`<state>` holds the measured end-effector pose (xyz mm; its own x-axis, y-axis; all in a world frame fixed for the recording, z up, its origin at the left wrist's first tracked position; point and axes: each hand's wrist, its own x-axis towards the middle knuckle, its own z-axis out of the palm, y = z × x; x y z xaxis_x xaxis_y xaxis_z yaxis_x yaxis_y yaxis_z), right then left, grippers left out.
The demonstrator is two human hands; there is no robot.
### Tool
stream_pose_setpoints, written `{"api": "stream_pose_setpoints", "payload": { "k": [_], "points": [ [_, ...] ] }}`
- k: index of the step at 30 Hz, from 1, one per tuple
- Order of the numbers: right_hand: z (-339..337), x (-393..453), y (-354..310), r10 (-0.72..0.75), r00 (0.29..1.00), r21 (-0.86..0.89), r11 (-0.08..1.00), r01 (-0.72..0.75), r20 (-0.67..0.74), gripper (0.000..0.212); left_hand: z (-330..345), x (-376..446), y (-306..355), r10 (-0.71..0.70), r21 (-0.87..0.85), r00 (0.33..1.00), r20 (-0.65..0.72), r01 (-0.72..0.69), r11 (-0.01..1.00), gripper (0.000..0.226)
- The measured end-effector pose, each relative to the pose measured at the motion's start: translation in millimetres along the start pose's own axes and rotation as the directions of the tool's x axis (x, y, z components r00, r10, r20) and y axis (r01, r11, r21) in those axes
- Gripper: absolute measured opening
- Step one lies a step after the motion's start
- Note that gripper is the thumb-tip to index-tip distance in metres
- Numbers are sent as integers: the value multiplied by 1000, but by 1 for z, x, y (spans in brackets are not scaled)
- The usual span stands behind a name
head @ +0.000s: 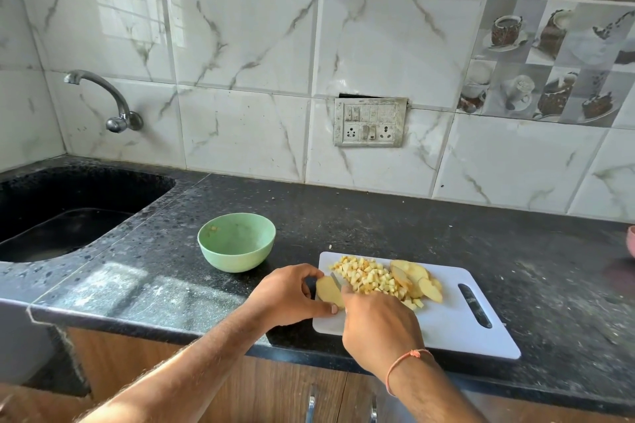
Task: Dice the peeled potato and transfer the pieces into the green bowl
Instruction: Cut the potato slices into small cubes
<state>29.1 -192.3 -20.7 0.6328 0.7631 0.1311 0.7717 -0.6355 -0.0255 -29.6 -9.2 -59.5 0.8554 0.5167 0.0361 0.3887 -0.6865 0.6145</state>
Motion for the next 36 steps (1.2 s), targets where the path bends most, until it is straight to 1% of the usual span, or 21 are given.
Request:
{"api": "stream_pose_setpoints", "payload": {
  "k": [2, 7, 11, 15, 18, 22, 24, 30, 32, 36],
  "points": [
    [-1, -6, 4, 0, 1000, 19, 1000, -1, 20, 54, 0, -1, 2, -2, 7, 1000, -7, 2, 1000, 71],
    [-3, -33, 12, -30, 997, 56, 998, 26, 72, 63, 0, -4, 3, -3, 22, 1000, -15, 3, 1000, 70],
    [-8, -57, 18, -46, 995, 81, 996, 39, 87, 60, 1, -4, 3, -7, 17, 1000, -16, 7, 1000, 69],
    [-14, -69, 19, 9, 991, 59, 998, -17, 137, 61, 1, -3, 1, -5, 2, 1000, -9, 5, 1000, 71],
    [-18, -73, 20, 37, 995, 90, 995, -46, 90, 58, 0, -1, -2, -1, -29, 1000, 13, 1, 1000, 74],
    [-21, -66, 19, 25, 998, 129, 991, -17, -59, 57, -2, 2, -11, 12, -211, 995, 100, 9, 977, 76],
    [-20, -56, 15, 21, 996, 138, 990, -8, -90, 55, -2, 2, -15, 24, -249, 993, 113, 5, 968, 75],
    [-15, -19, -2, 33, 997, 134, 991, -24, -65, 48, 2, 4, -18, 46, -230, 995, 84, -25, 973, 68],
    [-12, -10, -7, 27, 998, 93, 995, -22, -54, 49, 2, 5, -19, 40, -235, 996, 82, -20, 972, 68],
    [-8, 1, -16, 14, 1000, -11, 1000, -14, 3, 58, 2, 6, -18, 36, -254, 996, 80, -14, 967, 63]
  ]
}}
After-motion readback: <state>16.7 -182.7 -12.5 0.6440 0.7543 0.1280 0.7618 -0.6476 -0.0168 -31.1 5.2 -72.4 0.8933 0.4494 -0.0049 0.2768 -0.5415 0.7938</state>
